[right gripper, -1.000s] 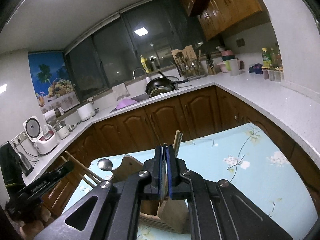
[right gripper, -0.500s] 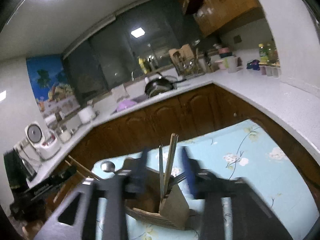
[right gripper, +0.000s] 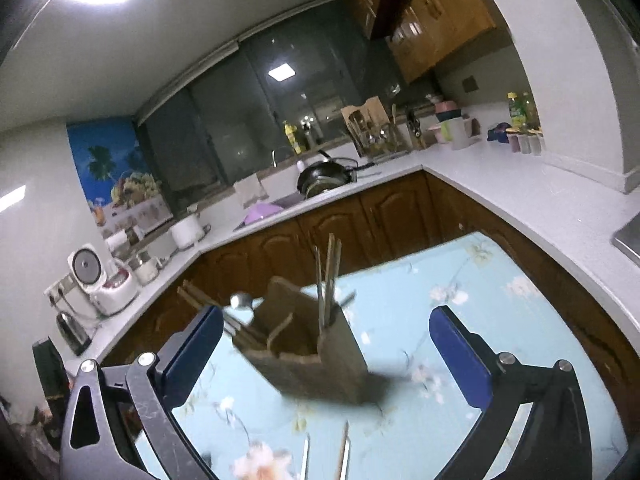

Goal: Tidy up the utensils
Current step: 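Move both open tools back over the remaining utensils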

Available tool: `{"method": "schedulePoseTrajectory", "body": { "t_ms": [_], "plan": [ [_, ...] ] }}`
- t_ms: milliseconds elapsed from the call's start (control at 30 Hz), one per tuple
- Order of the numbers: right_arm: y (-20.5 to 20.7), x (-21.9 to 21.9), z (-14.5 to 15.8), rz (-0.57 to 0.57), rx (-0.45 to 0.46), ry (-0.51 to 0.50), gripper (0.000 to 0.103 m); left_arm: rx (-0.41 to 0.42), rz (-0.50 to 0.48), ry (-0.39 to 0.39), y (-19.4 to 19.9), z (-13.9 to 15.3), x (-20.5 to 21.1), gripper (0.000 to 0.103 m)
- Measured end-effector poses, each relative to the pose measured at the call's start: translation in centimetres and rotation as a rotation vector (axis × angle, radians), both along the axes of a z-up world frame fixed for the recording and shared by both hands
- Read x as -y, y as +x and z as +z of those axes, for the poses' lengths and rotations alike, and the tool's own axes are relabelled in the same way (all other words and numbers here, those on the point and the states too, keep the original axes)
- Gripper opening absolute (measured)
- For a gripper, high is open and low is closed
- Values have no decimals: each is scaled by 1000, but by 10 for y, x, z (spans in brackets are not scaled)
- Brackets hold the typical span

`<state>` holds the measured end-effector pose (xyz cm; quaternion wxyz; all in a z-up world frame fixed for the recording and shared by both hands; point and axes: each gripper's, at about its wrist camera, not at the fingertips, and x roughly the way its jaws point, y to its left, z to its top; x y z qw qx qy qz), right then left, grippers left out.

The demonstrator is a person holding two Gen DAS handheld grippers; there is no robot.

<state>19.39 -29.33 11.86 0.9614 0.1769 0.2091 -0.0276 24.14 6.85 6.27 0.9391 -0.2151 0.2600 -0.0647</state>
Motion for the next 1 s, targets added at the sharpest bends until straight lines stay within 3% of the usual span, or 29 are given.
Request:
{"method": "schedulePoseTrajectory", "body": {
  "t_ms": [233, 533, 700, 867, 1000],
  "plan": [
    [-44, 2, -17, -2, -62, 3, 103, -50, -5, 7, -54, -3, 1, 87],
    [-84, -1, -52, -24, -135, 28, 103, -123, -70, 42, -85, -6, 22, 87],
    [-95, -7, -79, -6, -213, 3, 103, -160, -107, 86, -90, -11, 36, 87],
    [-104, -15, -93, 2, -226, -61, 103, -211, -162, 116, -86, -19, 54, 87],
    [-102, -9, -99, 18, -231, -19, 103, -246, -191, 164, -72, -24, 70, 85]
  ]
}}
